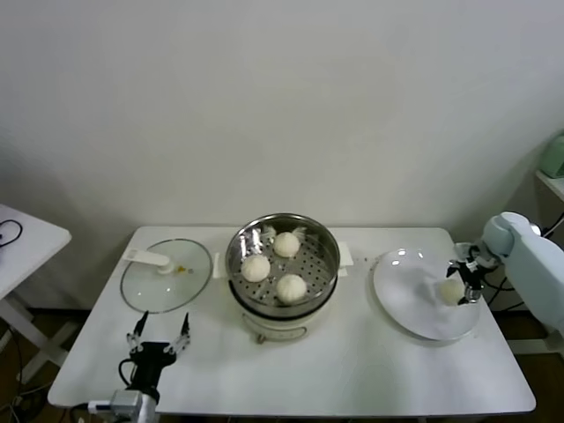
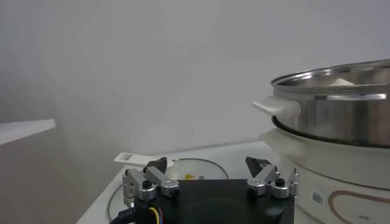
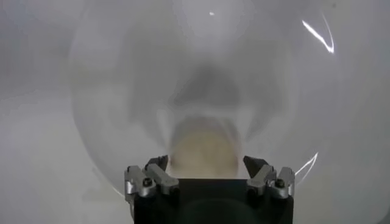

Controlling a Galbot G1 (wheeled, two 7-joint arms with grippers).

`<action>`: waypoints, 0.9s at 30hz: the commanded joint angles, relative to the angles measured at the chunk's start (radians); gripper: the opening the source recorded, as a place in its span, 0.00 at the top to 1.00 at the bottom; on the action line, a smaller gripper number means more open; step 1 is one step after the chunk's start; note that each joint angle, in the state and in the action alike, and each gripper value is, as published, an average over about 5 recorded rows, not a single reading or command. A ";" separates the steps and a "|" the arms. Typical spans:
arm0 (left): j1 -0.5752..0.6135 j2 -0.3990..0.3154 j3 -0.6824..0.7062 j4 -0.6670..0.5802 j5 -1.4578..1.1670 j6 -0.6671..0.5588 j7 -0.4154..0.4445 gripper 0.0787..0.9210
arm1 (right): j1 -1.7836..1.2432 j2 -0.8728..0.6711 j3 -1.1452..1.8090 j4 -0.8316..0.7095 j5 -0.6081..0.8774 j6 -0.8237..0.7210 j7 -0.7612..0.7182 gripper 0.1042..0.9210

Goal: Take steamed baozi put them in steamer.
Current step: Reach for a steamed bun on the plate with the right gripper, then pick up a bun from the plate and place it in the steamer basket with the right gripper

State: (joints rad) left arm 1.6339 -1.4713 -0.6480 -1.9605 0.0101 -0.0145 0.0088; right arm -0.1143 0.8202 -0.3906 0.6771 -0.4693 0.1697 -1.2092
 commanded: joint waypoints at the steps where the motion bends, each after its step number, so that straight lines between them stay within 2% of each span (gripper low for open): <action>1: -0.002 0.000 -0.003 0.002 -0.002 0.001 0.000 0.12 | 0.000 0.023 0.028 -0.047 -0.042 0.014 -0.001 0.12; 11: -0.002 -0.001 -0.003 0.002 -0.002 0.001 -0.001 0.12 | 0.000 0.036 0.044 -0.068 -0.054 0.017 -0.008 0.13; 14: -0.002 -0.001 -0.005 0.001 -0.003 0.001 -0.001 0.12 | 0.001 0.037 0.045 -0.068 -0.052 0.017 -0.012 0.17; 21: 0.001 -0.001 -0.010 0.000 -0.004 0.000 0.000 0.12 | 0.015 0.032 0.034 -0.057 -0.025 0.016 -0.014 0.34; 27: 0.004 -0.001 -0.011 -0.001 -0.006 -0.003 0.000 0.12 | 0.073 0.002 -0.049 -0.013 0.068 -0.002 -0.019 0.36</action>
State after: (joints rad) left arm 1.6364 -1.4717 -0.6592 -1.9599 0.0052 -0.0155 0.0080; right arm -0.0903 0.8408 -0.3693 0.6328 -0.4865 0.1787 -1.2238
